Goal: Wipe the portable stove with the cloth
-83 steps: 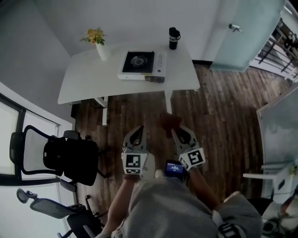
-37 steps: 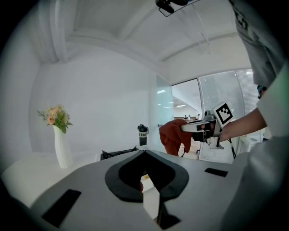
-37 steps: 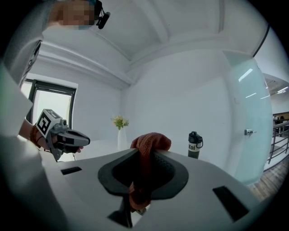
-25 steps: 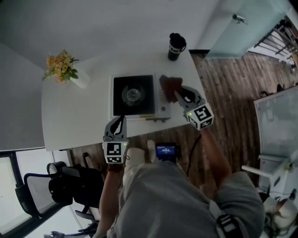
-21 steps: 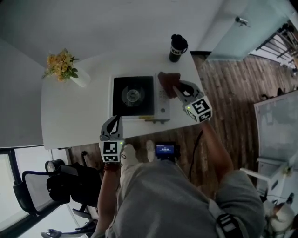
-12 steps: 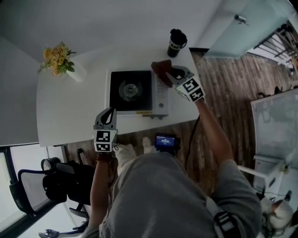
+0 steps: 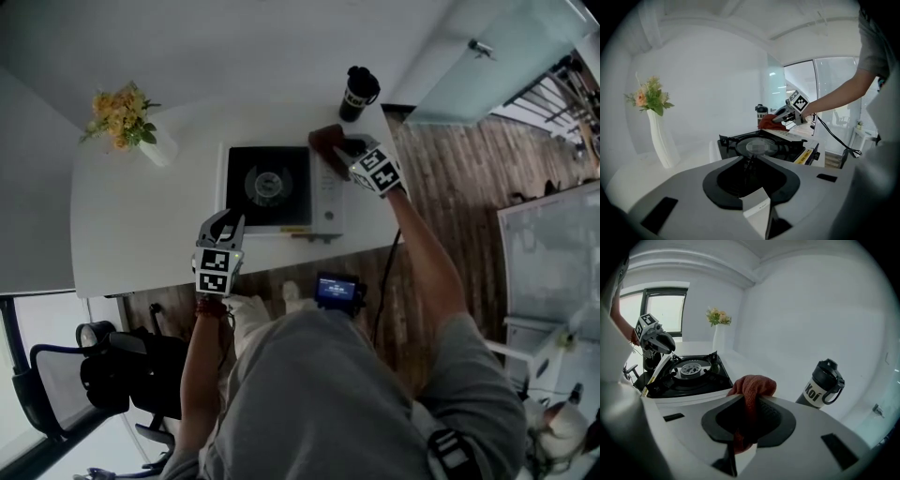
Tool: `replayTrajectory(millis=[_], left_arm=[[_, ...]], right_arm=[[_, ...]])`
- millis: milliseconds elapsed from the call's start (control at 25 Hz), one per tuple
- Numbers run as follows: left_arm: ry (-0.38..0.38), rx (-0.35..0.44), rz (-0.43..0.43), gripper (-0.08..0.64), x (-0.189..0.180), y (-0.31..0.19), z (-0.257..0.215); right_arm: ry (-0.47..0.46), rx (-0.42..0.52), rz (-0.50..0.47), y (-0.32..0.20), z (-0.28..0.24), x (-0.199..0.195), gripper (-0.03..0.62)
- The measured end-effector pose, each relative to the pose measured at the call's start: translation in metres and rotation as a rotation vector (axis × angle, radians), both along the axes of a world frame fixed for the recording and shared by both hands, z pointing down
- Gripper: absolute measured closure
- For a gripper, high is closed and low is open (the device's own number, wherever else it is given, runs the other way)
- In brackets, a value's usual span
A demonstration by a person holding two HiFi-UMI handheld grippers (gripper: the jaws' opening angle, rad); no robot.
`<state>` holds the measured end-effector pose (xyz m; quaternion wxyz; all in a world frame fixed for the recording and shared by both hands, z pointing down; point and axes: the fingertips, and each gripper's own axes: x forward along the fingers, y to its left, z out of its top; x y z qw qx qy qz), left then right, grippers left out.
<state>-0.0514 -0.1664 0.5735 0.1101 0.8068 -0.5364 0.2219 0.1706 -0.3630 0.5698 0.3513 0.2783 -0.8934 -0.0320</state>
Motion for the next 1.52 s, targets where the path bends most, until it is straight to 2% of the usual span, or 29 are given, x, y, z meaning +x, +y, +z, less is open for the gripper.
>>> replayTrajectory(millis=[120, 280, 400, 480, 960, 1520], left_arm=[[0.001, -0.020, 0.012, 0.453, 0.002, -0.001, 0.008], [0.003, -0.025, 0.009, 0.465, 0.002, -0.003, 0.010], [0.047, -0.038, -0.004, 0.486, -0.002, -0.005, 0.013], [0.058, -0.051, -0.006, 0.488, -0.004, -0.005, 0.016], [-0.035, -0.017, -0.033, 0.486, -0.003, -0.008, 0.014], [-0.036, -0.031, -0.035, 0.477, -0.002, -0.007, 0.016]], right_arm=[[0.014, -0.040, 0.000, -0.002, 0.011, -0.003, 0.525], [-0.053, -0.131, 0.035, -0.001, 0.017, 0.001, 0.528], [-0.060, -0.161, 0.022, 0.002, 0.017, 0.001, 0.529], [-0.048, -0.154, 0.007, 0.005, 0.018, -0.001, 0.529], [-0.068, -0.126, -0.033, 0.023, 0.018, -0.001, 0.531], [-0.056, -0.114, -0.092, 0.055, 0.019, -0.001, 0.532]])
